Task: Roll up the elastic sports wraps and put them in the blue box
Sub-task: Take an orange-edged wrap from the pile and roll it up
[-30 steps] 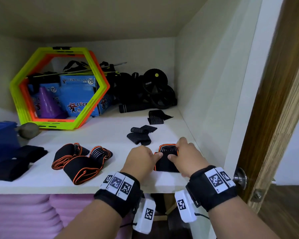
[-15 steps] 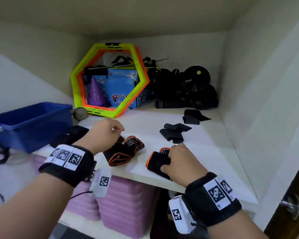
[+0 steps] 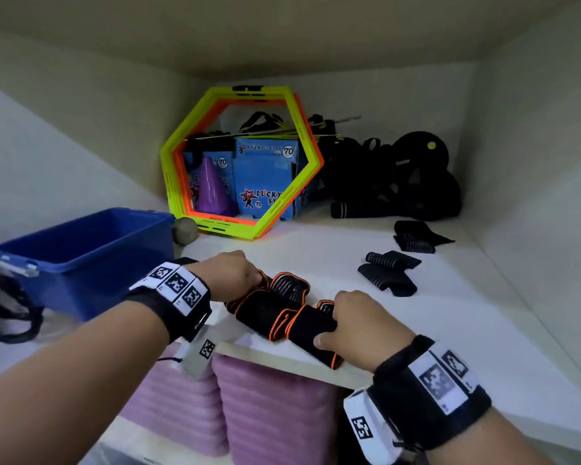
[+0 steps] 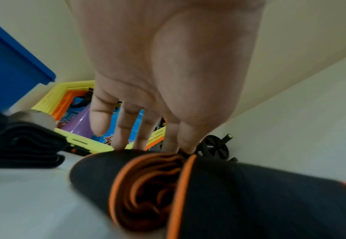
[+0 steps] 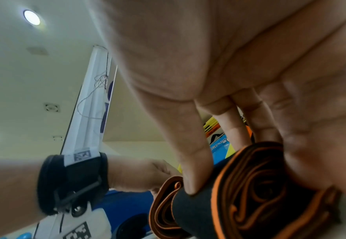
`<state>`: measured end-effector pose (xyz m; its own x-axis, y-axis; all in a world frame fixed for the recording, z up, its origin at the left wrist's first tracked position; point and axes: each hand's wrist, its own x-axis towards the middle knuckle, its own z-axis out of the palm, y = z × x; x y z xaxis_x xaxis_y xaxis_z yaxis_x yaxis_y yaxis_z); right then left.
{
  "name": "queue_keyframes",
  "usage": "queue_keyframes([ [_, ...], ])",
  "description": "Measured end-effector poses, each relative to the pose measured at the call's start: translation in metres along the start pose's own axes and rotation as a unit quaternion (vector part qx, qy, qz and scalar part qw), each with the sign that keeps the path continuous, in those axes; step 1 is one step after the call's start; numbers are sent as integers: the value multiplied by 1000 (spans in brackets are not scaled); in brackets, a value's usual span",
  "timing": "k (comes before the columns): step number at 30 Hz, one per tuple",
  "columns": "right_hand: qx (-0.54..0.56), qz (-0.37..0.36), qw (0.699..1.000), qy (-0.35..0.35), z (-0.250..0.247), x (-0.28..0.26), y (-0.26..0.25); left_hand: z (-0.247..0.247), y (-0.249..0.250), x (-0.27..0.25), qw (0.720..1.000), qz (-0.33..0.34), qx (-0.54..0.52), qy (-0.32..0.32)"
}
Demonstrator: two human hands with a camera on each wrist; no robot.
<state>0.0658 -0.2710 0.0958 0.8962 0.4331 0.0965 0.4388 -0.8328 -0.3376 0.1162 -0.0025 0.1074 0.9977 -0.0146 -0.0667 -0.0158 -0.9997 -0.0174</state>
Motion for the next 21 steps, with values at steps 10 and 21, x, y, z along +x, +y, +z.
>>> queue_keyframes([
  [10, -144, 48, 987, -51, -10, 42, -14, -23, -29, -16, 991, 88, 58, 79],
  [21, -218, 133, 955, -148, -40, 100, -10, 24, -17, -52, 974, 211, -39, 77],
])
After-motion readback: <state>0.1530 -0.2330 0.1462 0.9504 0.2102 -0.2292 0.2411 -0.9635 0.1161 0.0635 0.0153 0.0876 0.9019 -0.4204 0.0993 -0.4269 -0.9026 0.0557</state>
